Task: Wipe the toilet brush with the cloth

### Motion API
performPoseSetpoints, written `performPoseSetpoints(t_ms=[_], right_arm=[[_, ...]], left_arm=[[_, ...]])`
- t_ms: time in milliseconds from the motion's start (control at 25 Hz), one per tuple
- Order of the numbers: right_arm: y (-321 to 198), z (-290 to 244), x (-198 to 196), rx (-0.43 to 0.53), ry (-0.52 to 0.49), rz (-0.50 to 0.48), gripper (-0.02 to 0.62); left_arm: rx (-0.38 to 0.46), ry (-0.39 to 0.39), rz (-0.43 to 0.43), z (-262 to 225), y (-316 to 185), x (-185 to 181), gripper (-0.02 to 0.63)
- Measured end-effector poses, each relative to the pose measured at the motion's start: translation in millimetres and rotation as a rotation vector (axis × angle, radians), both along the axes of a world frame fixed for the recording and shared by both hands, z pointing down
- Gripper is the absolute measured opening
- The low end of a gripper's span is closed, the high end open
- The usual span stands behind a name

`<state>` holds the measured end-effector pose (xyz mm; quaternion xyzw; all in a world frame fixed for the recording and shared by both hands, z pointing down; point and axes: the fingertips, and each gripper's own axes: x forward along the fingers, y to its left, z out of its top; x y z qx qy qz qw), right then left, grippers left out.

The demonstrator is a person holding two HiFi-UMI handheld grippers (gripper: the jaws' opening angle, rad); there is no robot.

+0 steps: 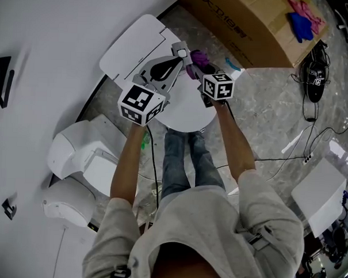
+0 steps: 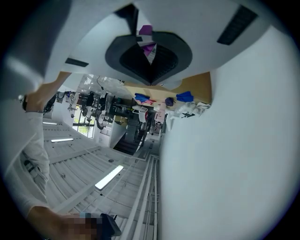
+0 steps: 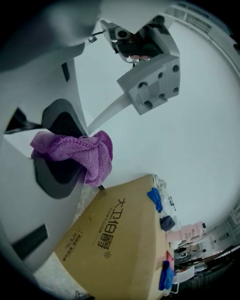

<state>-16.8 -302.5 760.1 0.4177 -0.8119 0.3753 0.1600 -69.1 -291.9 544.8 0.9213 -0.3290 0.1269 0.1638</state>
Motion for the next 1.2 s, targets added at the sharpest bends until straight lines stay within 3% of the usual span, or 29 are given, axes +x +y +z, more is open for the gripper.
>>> performPoseSetpoints(t_ms=[240,600,1200], right_arm=[[7,-53,24,0.112,0.042,-0.005,0.12],[23,-140,51,0.268,0.097,-0.014,0.12],[51,-283,70,0.488,0.16,-0.014,0.12]], left_arm=[[0.021,-0.048,-0.063,0,2,-5,0.02],[0.036,-0.04,-0.184,-30,16,-29,0.02],[0.088,-0.037,-0.259,-88,52,-58,0.02]])
